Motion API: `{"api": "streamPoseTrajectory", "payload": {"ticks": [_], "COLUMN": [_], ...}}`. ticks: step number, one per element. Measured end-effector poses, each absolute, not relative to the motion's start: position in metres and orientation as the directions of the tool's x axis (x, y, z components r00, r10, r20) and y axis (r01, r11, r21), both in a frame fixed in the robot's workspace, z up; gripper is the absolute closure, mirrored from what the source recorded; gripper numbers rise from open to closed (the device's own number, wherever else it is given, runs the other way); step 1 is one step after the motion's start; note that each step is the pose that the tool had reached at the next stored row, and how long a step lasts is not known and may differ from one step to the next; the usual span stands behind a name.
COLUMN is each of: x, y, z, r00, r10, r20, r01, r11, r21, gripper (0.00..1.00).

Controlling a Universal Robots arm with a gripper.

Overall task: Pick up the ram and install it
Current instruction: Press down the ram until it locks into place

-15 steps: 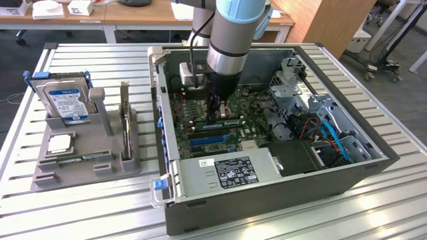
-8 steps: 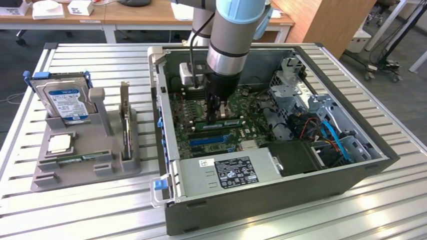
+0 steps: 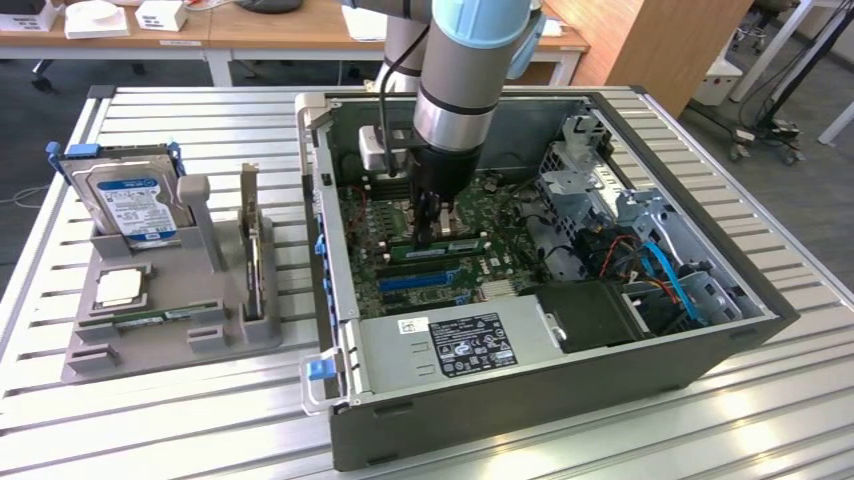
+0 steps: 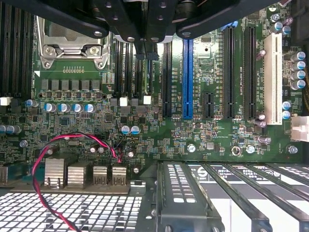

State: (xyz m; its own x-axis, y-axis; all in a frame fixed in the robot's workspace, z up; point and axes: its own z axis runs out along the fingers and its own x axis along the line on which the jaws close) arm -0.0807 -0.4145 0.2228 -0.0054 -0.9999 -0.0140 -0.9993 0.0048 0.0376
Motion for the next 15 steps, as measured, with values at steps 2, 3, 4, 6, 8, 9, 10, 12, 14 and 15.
{"api": "streamPoseTrajectory", "payload": {"ticks": [2,3,4,6,8,9,10,12,14,15], "x": [-0.0807,-0.0807,-0.0807,-0.0807,-0.0807,-0.0807,-0.0807,-0.0807,-0.0807,-0.0804], "y": [-0.4145,-0.4145,-0.4145,-0.4145,-0.4145,-0.4145,-0.4145,-0.4145,-0.4144,-0.4142], "z": [0.2221,0.2218,0.2217,0.2216,0.2215,0.2215,0.2215,0.2215,0.2223,0.2236], "r00": [-0.005,-0.005,-0.005,-0.005,-0.005,-0.005,-0.005,-0.005,-0.005,-0.005], "r10": [-1.0,-1.0,-1.0,-1.0,-1.0,-1.0,-1.0,-1.0,-1.0,-1.0], "r20": [-0.014,-0.014,-0.014,-0.014,-0.014,-0.014,-0.014,-0.014,-0.015,-0.016], "r01": [-0.999,-0.999,-0.999,-0.999,-0.999,-0.999,-0.999,-0.999,-0.999,-0.999], "r11": [0.005,0.005,0.005,0.005,0.005,0.005,0.005,0.005,0.005,0.005], "r21": [0.038,0.038,0.038,0.038,0.038,0.038,0.038,0.037,0.037,0.036], "gripper": [0.9,0.9,0.9,0.9,0.9,0.9,0.9,0.9,0.9,0.9]}}
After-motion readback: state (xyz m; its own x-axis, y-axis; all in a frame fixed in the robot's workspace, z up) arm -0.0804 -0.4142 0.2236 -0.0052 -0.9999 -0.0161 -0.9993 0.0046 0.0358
